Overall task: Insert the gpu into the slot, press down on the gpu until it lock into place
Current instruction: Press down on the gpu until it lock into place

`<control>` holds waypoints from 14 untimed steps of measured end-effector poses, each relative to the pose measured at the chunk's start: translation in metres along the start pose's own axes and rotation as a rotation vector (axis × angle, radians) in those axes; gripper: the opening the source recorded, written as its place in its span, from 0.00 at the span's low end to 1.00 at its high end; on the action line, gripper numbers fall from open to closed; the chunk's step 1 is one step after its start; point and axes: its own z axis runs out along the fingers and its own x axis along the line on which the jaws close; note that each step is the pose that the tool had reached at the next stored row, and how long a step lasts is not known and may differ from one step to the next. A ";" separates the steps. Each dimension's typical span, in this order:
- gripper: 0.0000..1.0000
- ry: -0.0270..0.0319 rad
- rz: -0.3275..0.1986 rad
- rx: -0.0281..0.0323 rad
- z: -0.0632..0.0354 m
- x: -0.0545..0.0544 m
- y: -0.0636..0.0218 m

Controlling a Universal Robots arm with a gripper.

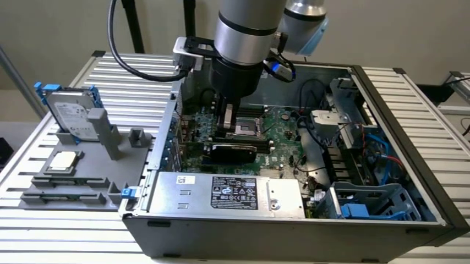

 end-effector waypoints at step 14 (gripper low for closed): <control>0.11 -0.0014 -0.003 0.0384 0.0085 -0.004 0.0068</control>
